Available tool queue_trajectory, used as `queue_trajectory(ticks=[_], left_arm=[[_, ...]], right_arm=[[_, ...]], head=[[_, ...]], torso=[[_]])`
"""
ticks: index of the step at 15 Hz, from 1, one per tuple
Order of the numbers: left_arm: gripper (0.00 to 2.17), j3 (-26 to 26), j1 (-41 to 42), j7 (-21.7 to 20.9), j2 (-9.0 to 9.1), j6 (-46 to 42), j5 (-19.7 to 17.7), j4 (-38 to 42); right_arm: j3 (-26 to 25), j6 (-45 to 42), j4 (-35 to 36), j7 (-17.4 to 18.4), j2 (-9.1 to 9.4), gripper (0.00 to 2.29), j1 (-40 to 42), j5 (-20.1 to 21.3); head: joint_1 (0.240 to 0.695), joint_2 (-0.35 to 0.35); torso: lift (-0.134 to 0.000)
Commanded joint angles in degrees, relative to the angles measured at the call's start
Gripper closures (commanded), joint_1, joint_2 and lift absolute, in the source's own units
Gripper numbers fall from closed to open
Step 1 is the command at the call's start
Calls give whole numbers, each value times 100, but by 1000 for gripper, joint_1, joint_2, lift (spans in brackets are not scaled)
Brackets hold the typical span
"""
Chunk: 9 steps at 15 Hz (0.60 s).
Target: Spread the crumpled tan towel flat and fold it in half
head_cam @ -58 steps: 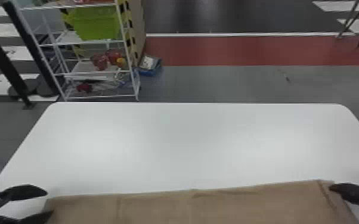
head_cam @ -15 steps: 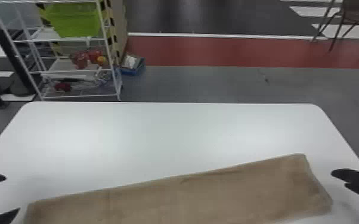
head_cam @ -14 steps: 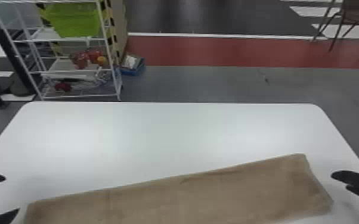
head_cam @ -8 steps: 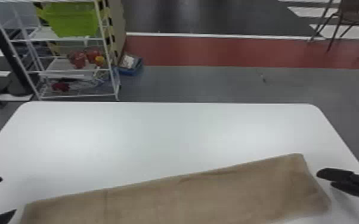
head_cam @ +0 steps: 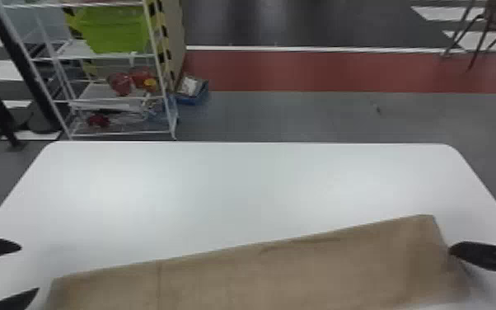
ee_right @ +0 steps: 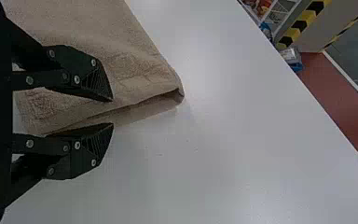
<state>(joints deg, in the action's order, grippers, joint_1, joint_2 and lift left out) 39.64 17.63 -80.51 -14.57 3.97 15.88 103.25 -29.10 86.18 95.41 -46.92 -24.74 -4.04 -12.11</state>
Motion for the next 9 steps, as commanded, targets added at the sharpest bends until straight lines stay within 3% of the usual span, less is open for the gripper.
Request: queue_trajectory(ticks=[1, 6, 7, 8, 9], left_arm=[[100, -9, -5, 0, -2, 3, 12, -15], [100, -9, -14, -9, -2, 3, 21, -15], [100, -9, -5, -18, -2, 3, 21, -15], [103, 0, -14, -18, -2, 3, 12, -15], [110, 0, -5, -27, -2, -14, 3, -15]], right_arm=[[-25, -9, 13, -10, -48, 1258, 61, 7], [-78, 27, 171, -106, -57, 1349, 246, 16], [-104, 167, 215, -142, -66, 1312, 263, -37], [-139, 185, 250, -142, -66, 1031, 272, -72], [-183, 202, 276, -133, -66, 971, 272, -81]], head=[[695, -3], [695, -13], [695, -13], [695, -13], [695, -9]], torso=[[-123], [-123], [-123], [-123], [-123]])
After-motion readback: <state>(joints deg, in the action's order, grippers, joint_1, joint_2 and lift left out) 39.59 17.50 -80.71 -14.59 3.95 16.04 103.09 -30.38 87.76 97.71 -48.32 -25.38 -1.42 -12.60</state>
